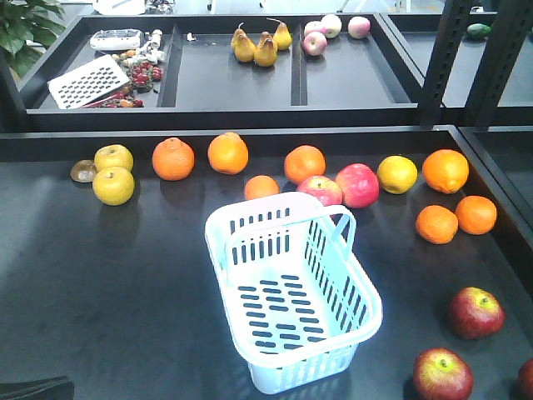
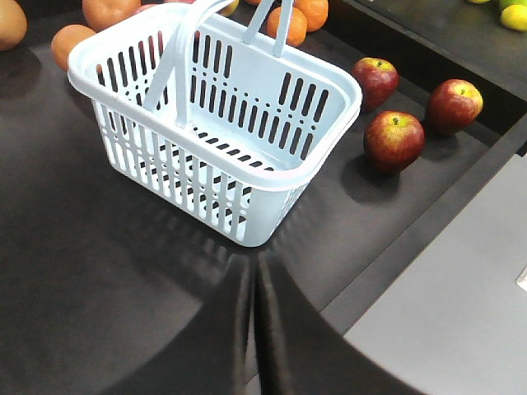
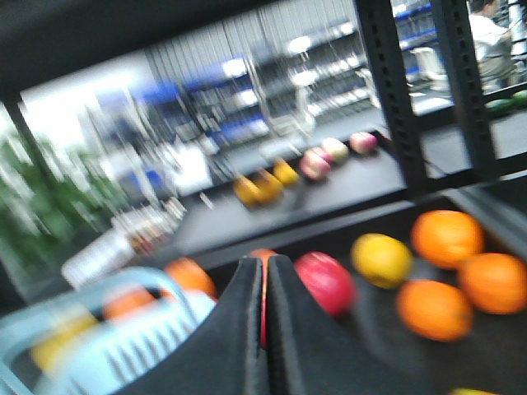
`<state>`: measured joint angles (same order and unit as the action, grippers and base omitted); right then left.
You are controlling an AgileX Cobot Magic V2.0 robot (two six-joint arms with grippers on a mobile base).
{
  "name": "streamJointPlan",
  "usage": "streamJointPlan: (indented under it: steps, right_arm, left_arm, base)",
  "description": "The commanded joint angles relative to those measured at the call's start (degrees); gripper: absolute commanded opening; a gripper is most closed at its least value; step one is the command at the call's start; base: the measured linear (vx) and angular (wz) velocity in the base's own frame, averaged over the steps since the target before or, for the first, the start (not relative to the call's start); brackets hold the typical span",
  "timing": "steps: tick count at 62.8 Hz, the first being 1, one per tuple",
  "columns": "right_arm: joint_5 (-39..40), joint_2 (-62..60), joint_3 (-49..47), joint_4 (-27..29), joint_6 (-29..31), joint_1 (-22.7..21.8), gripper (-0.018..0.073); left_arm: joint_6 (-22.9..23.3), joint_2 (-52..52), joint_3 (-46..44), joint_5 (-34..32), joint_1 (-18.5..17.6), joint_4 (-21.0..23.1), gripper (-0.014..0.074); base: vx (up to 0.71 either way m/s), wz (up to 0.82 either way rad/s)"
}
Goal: Pick three apples into basket with both arms
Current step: 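Open the left gripper and withdraw it from the basket handle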
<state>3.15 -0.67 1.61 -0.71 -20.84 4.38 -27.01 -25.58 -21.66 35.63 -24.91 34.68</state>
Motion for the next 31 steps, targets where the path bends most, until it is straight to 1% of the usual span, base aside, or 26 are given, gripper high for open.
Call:
streamJointPlan:
  steps: [1, 4, 10, 15, 17, 22, 31]
  right_arm:
    - [8.12, -0.77, 0.7, 5.98, -5.44, -0.35, -0.0004]
    - [9.8, -0.77, 0.7, 8.29, -7.52, -0.35, -0.0004]
    - [13.06, -0.77, 0.7, 12.06, -7.88, -0.35, -0.0004]
    - [12.52, -0.77, -0.26, 15.69, -9.29, -0.27, -0.0004]
    - [10.23, -0.72, -1.52, 15.5, -8.87, -0.27, -0.0004]
    - [-0.62, 0.01, -6.25, 13.07, -6.49, -0.27, -0.0004]
    - [-23.25, 7.86, -19.57, 5.05, 2.65, -0.27, -0.0004]
  left_arm:
    - [0.49, -0.26, -1.47, -3.6, -0.09, 2.06, -0.0006]
    - [0.49, -0.26, -1.47, -3.6, -0.09, 2.06, -0.0006]
    - [0.49, -0.26, -1.47, -3.6, -0.09, 2.06, -0.0006]
    - [0.49, -0.26, -1.47, -3.6, -0.09, 2.06, -0.0006]
    - [0.49, -0.26, -1.47, -3.6, -0.09, 2.06, -0.0006]
    - [0.49, -0.26, -1.47, -3.6, -0.09, 2.06, -0.0006]
    - [0.49, -0.26, -1.47, -3.82, -0.09, 2.06, -0.0006]
  base:
    - [0.0, 0.0]
    - [0.0, 0.0]
    - [0.0, 0.0]
    - [0.0, 0.0]
    - [0.0, 0.0]
    - [0.0, 0.0]
    - [0.0, 0.0]
